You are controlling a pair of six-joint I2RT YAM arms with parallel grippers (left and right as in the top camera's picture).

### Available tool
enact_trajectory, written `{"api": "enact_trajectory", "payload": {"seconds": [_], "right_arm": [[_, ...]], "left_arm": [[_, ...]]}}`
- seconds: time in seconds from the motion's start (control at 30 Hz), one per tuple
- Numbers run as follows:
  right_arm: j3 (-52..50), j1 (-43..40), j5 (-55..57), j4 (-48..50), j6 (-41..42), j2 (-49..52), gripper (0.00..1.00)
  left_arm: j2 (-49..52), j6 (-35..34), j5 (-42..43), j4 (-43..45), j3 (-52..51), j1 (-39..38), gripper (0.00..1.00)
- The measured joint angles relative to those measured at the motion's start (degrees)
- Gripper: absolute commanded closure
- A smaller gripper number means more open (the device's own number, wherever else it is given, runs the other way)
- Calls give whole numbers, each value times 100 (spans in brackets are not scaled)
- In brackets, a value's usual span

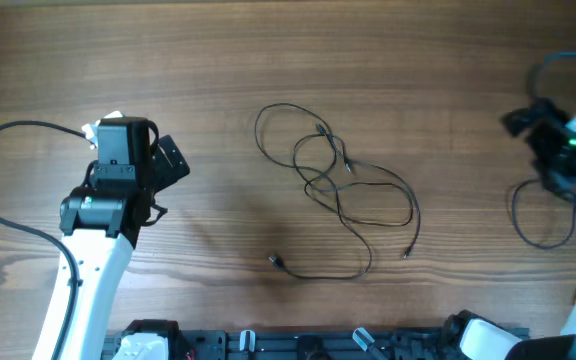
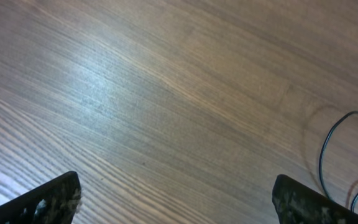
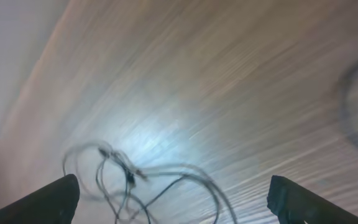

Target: Untangle cables

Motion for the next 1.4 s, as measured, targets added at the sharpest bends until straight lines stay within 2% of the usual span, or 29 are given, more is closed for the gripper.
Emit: {"api": "enact_trajectory", "payload": {"seconds": [0.23, 0.4, 0.47, 0.6, 0.77, 0.93, 1.0, 1.03, 1.1, 1.13, 1.17, 1.2, 1.27, 1.4], "right_arm": [[-1163, 2234, -17, 1545, -621, 55, 1], [-2022, 3261, -15, 2529, -1220, 96, 1], [-2234, 3528, -13, 2599, -1416, 254, 12], [-2258, 3875, -13, 2715, -1606, 848, 13], [-2264, 3906, -13, 3106, -1635, 1687, 12], [-2264, 3906, -13, 3112, -1827, 1982, 18], [-2264, 3906, -15, 3056, -2085, 1982, 24], [-2264, 3906, -15, 3018, -2310, 1982, 24], [-2264, 3906, -15, 2857, -3077, 1982, 25], [-2264, 3906, -13, 2750, -3493, 1982, 55], [-2264, 3906, -15, 2632, -3862, 1982, 96], [-2264, 3906, -13, 2544, -4380, 1985, 96], [-2264, 3906, -2, 2544, -4776, 1991, 96], [-2251, 3906, 350, 2302, -4822, 1991, 96]], "left_arm": [[0, 0, 0, -7, 0, 0, 0], [0, 0, 2, -9, 0, 0, 0], [0, 0, 2, -9, 0, 0, 0], [0, 0, 2, -4, 0, 0, 0], [0, 0, 2, -4, 0, 0, 0], [0, 0, 2, -4, 0, 0, 0], [0, 0, 2, -4, 0, 0, 0], [0, 0, 2, -4, 0, 0, 0], [0, 0, 2, -2, 0, 0, 0], [0, 0, 2, -4, 0, 0, 0], [0, 0, 2, -4, 0, 0, 0], [0, 0, 2, -4, 0, 0, 0], [0, 0, 2, -4, 0, 0, 0], [0, 0, 2, -2, 0, 0, 0]]}}
